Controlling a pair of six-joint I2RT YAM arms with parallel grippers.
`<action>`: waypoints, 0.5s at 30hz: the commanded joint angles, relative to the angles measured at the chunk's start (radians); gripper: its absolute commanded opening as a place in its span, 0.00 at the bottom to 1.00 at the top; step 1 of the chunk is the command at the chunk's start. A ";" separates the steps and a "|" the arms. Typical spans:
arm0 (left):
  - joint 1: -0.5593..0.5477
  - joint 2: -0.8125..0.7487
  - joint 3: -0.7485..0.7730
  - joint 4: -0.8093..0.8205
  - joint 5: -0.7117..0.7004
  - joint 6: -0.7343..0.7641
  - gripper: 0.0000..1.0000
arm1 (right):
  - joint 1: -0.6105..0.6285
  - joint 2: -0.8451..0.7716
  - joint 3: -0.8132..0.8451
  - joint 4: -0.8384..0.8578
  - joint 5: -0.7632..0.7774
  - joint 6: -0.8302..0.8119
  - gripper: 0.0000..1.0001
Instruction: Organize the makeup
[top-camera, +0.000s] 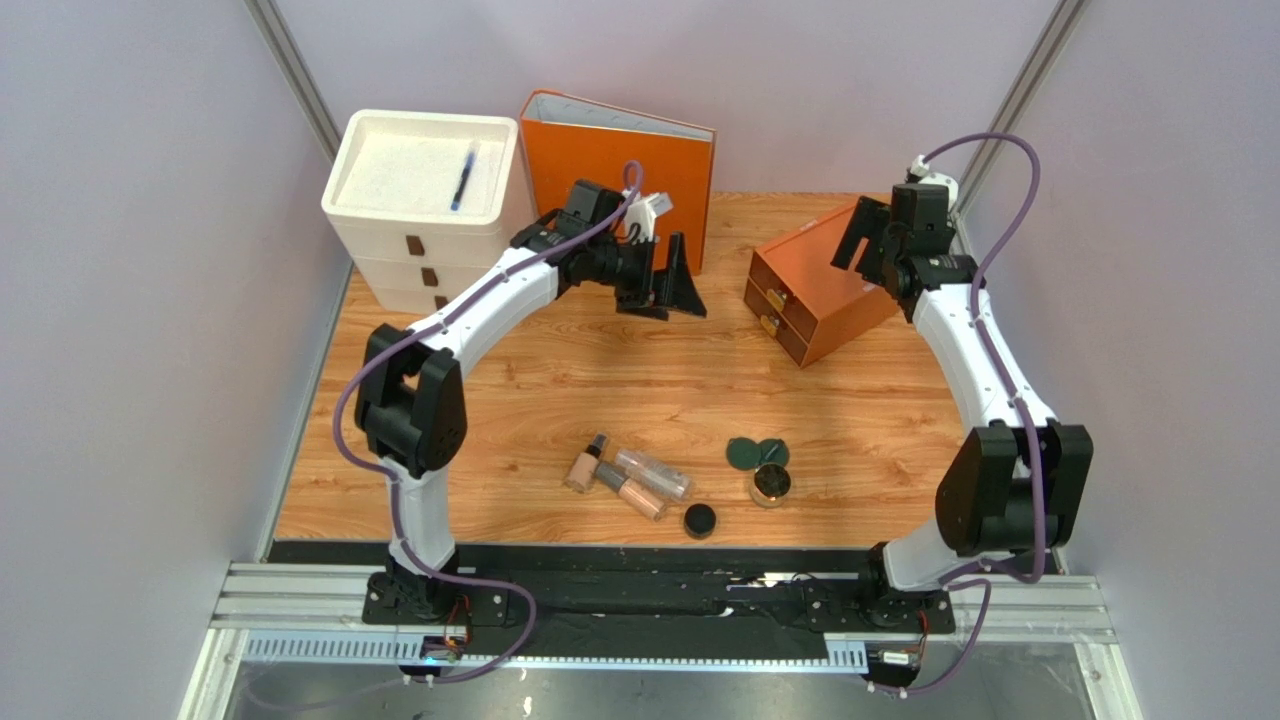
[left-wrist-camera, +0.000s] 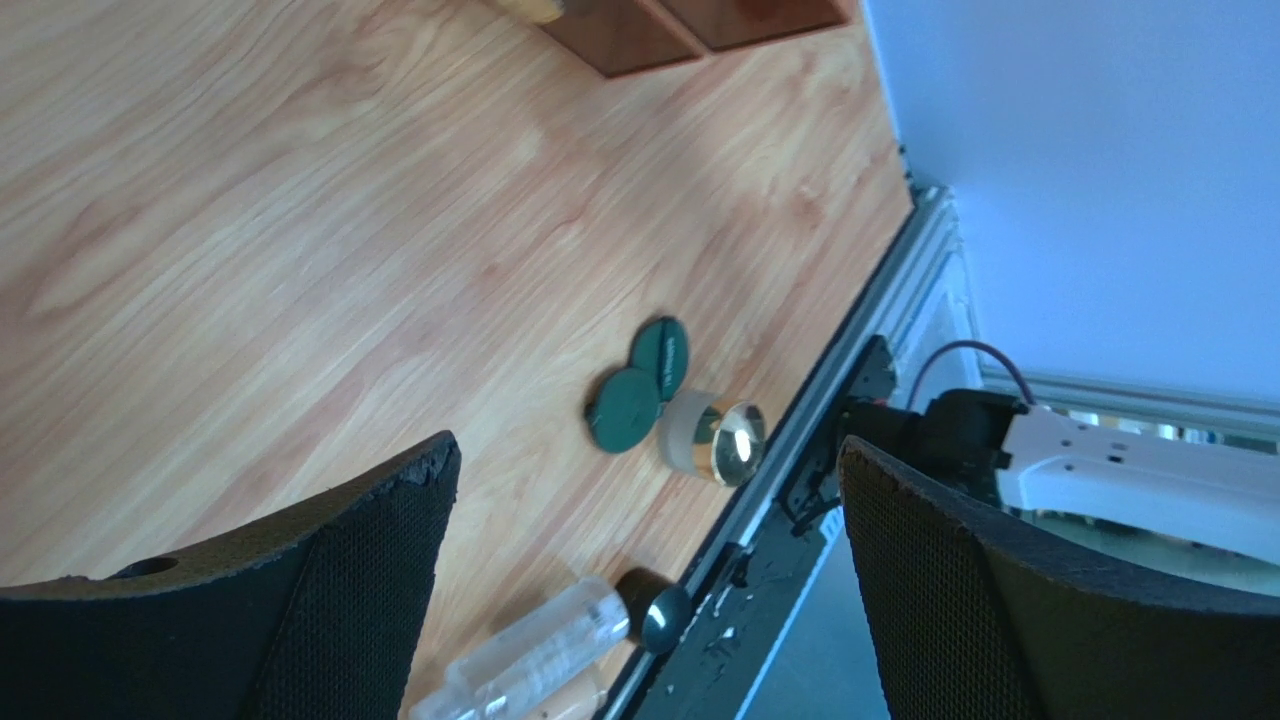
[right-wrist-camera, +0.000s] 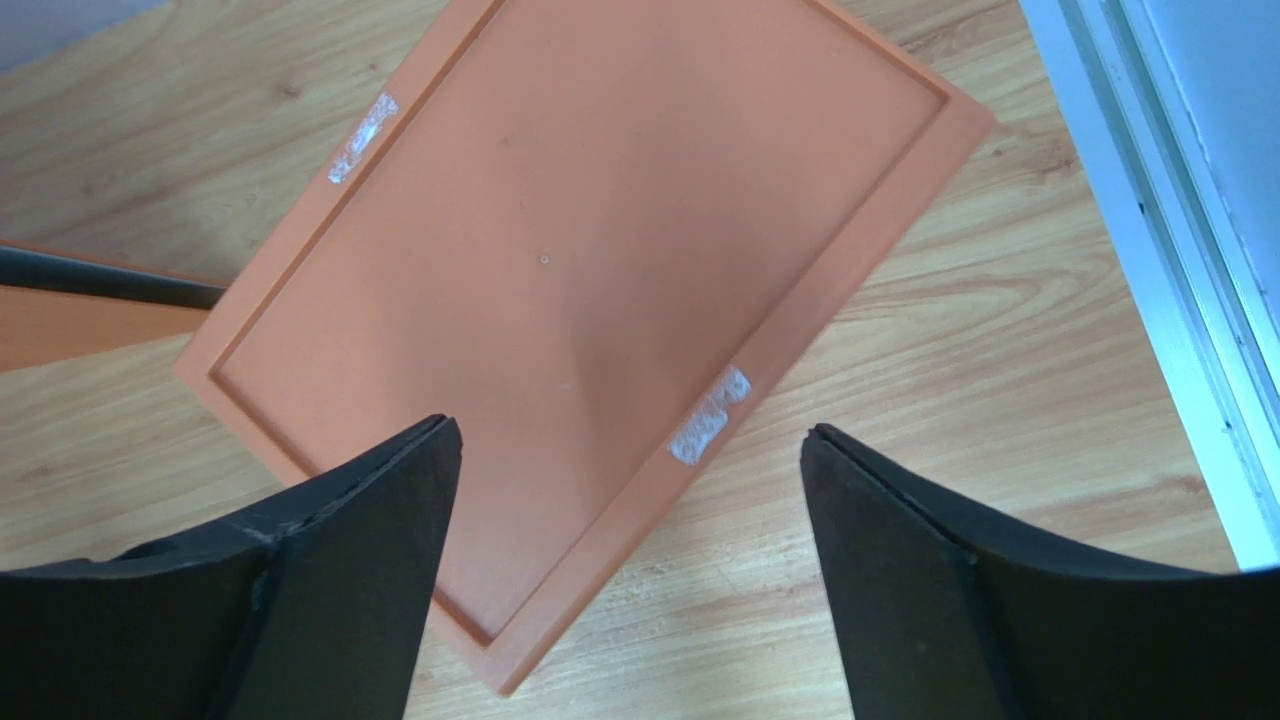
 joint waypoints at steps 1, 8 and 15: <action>-0.045 0.112 0.199 0.055 0.153 -0.050 0.99 | 0.003 0.107 0.098 -0.027 -0.043 0.014 0.74; -0.081 0.253 0.310 0.210 0.146 -0.273 0.95 | 0.005 0.255 0.229 -0.065 -0.080 0.030 0.00; -0.090 0.354 0.288 0.389 0.048 -0.583 0.89 | 0.002 0.353 0.278 -0.160 -0.102 0.036 0.00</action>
